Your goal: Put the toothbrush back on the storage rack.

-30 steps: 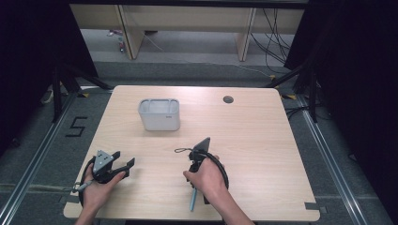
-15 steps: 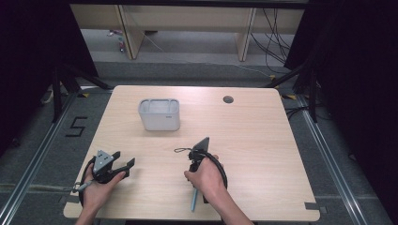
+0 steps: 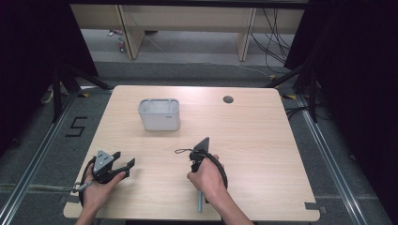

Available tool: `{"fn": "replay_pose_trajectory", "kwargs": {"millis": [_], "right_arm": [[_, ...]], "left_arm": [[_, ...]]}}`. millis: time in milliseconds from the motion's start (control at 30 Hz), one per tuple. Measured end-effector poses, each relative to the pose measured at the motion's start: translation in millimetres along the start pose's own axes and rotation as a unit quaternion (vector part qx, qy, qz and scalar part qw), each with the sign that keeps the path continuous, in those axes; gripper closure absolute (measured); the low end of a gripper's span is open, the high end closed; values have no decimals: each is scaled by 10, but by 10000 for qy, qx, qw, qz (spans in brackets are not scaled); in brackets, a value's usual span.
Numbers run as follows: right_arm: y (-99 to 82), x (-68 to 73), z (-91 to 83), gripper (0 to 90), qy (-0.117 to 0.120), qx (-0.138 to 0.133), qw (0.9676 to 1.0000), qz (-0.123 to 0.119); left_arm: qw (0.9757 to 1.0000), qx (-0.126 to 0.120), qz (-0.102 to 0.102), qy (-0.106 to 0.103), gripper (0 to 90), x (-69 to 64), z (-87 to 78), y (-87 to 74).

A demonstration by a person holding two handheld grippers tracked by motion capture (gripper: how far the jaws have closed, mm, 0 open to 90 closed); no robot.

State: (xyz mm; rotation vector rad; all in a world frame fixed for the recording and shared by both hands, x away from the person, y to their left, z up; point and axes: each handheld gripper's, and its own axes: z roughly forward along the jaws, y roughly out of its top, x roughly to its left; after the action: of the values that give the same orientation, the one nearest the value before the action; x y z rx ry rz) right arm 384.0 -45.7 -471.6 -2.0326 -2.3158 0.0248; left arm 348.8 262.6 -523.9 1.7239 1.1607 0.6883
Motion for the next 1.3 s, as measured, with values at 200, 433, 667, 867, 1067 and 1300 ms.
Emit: {"fn": "replay_pose_trajectory", "kwargs": {"millis": [200,433,667,867,1067,1300], "right_arm": [[7,-12,28,783,-64,-117,9999,12],[16,-24,49,817,-101,-151,9998,-6],[31,-84,29,838,-151,-99,9996,-200],[25,-150,-116,839,41,-368,9987,-352],[5,-312,-316,839,255,-852,9949,-478],[-47,-505,-435,840,558,-1532,9837,-764]], "left_arm": [[10000,-25,-22,-21,322,-4,3,-1],[10000,-6,-14,-25,323,1,1,-1],[10000,-10,-18,-32,323,3,-2,-1],[10000,-15,-22,-20,323,4,-10,-1],[10000,-29,-57,-22,323,4,-13,-3],[10000,-47,-59,-12,323,-5,-8,-4]]}}
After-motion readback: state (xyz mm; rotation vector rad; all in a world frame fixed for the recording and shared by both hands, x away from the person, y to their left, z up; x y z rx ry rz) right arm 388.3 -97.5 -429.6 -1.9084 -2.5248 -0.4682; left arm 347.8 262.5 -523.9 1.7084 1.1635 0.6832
